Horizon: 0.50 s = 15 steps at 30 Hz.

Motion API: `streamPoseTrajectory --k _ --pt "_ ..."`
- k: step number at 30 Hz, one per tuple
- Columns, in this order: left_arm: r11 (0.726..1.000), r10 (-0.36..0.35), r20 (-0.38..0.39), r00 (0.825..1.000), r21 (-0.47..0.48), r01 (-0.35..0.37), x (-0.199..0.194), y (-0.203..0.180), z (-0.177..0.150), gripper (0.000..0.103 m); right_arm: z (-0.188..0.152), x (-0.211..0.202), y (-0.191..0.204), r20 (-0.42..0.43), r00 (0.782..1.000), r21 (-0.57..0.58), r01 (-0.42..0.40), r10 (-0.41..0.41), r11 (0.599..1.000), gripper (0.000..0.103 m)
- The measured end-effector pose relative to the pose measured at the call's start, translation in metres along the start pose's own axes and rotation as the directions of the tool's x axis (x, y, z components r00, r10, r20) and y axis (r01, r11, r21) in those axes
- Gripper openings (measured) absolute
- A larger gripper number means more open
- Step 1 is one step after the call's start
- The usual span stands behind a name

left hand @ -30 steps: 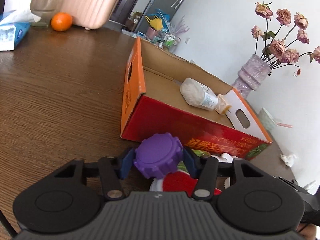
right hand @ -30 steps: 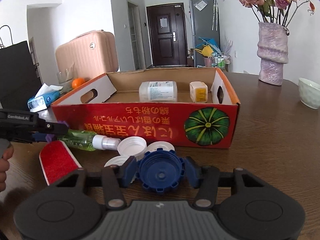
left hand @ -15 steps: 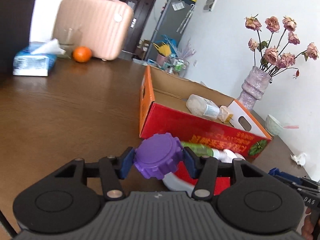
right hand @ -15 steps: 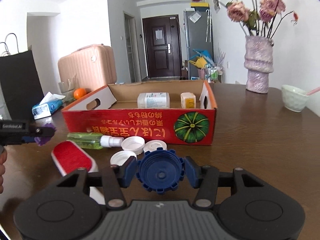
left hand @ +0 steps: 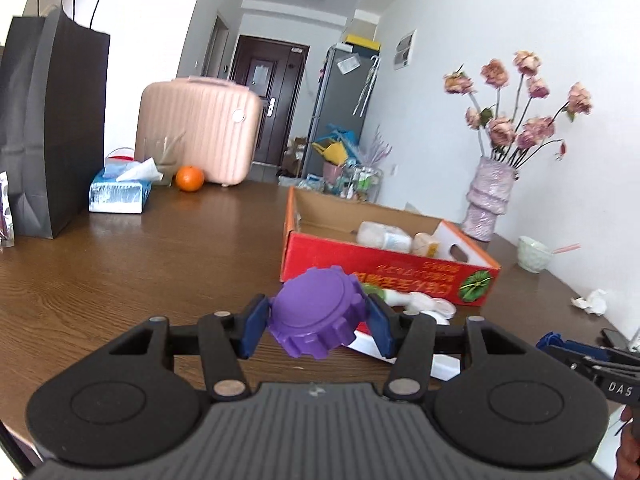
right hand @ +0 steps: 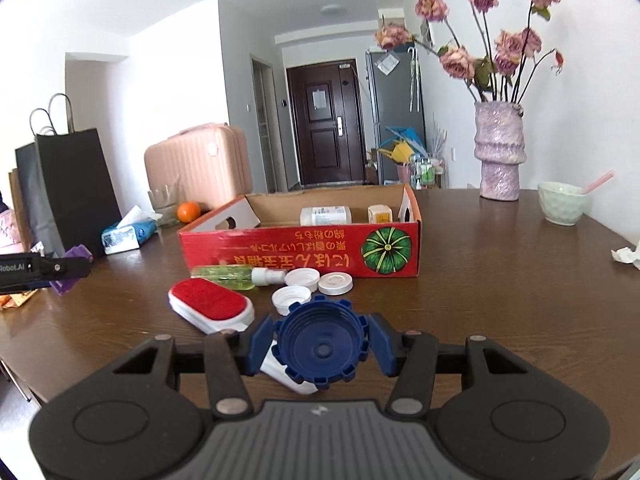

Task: Organize rigid objects
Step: 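Grasp the purple cap with left tool while right tool grasps blue cap, then drop purple cap into box with left tool while right tool drops blue cap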

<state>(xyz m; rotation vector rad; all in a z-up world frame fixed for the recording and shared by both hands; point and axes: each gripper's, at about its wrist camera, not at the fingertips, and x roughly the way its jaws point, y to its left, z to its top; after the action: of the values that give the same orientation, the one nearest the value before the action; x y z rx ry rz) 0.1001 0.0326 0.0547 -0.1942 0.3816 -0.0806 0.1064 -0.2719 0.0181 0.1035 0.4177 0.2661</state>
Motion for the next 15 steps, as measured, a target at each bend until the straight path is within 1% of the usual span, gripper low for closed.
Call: streamPoseTrajectory --k 3,7,10,13,15 --pt "1.000 -0.019 0.021 1.000 0.006 0.018 -0.016 -0.005 0.003 0.054 0.001 -0.018 0.003 0.022 1.000 -0.009 -0.010 0.010 1.000 0.051" --pt "1.000 -0.027 0.046 0.999 0.010 0.026 -0.020 -0.010 0.010 0.054 0.008 -0.028 0.001 0.056 0.998 -0.006 -0.008 0.008 1.000 0.051" --pt "0.999 -0.037 0.037 0.999 0.028 0.036 -0.009 -0.015 0.013 0.054 0.012 -0.020 0.002 0.056 0.998 -0.011 -0.018 0.019 1.000 0.051" --pt "0.998 -0.029 0.022 0.999 0.055 0.028 0.012 -0.018 0.018 0.054 0.020 -0.003 0.006 0.058 0.998 -0.034 -0.037 0.039 0.999 0.051" --pt "0.997 -0.040 0.011 0.999 0.060 0.039 0.029 -0.018 0.025 0.054 0.030 0.011 0.007 0.064 0.996 -0.039 -0.060 0.062 0.997 0.051"
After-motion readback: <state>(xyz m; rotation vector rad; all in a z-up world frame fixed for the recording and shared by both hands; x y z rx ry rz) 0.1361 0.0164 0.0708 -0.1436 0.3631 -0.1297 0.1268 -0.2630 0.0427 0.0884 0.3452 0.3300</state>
